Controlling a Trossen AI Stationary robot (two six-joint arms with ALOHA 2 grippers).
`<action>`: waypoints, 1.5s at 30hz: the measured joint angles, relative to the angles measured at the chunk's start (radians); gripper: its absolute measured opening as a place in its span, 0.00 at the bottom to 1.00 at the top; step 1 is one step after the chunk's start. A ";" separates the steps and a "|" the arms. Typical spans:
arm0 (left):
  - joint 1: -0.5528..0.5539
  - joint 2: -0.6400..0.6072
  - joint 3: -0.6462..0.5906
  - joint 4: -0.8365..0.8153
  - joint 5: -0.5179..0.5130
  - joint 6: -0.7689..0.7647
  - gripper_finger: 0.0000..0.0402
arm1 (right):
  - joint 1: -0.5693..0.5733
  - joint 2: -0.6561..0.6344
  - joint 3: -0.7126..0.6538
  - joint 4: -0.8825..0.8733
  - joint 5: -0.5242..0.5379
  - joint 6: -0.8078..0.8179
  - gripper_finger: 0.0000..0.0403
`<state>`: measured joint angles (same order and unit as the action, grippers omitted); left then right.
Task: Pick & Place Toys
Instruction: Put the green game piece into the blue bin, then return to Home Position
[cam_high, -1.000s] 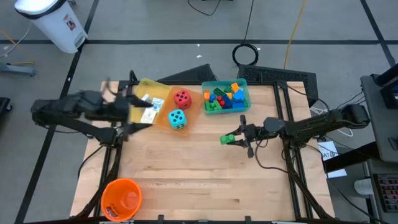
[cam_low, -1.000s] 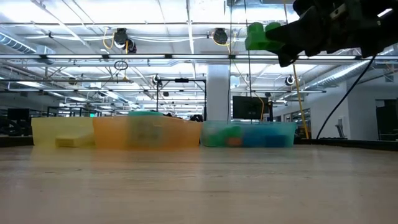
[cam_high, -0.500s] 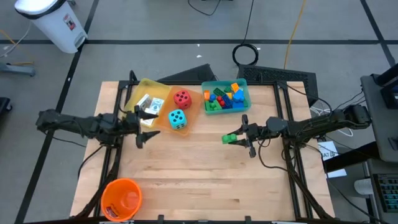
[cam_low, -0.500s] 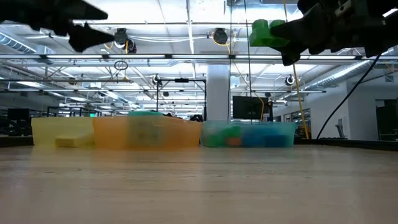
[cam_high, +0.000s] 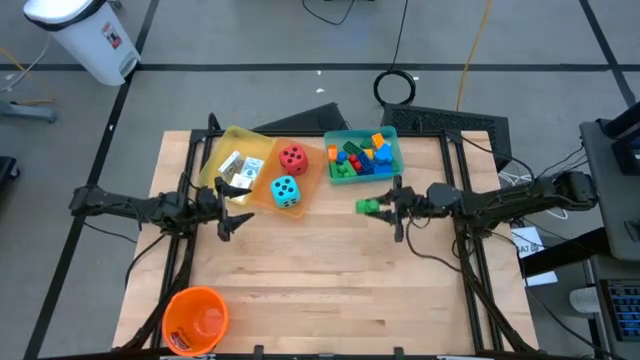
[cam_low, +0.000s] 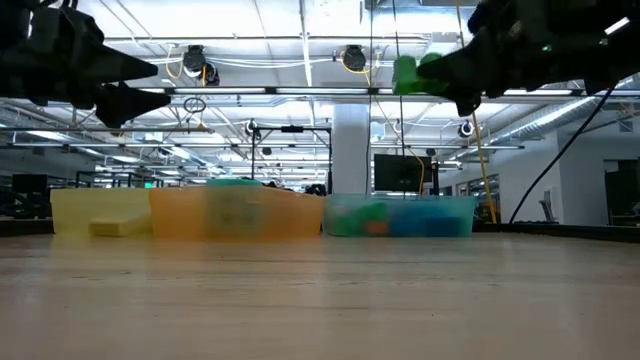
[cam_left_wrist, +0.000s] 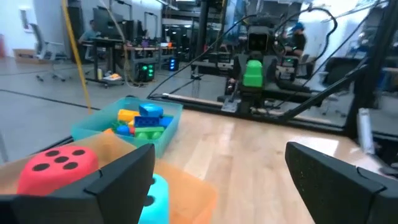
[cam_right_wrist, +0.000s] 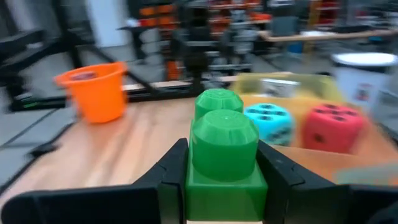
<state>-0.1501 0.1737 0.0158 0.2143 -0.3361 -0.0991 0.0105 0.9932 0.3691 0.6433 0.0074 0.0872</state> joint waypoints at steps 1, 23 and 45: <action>0.000 0.001 0.000 -0.001 -0.013 0.007 0.90 | -0.022 0.001 0.000 -0.001 0.014 0.009 0.24; 0.000 0.002 0.000 -0.002 -0.057 0.025 0.90 | -0.723 0.459 0.196 0.024 -0.095 -0.194 0.38; 0.000 0.003 0.000 -0.001 -0.057 0.023 0.90 | -0.661 -0.456 0.182 -0.828 -0.167 0.032 0.98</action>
<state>-0.1501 0.1763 0.0162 0.2130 -0.3927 -0.0761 -0.6507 0.5373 0.5509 -0.1845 -0.1600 0.1191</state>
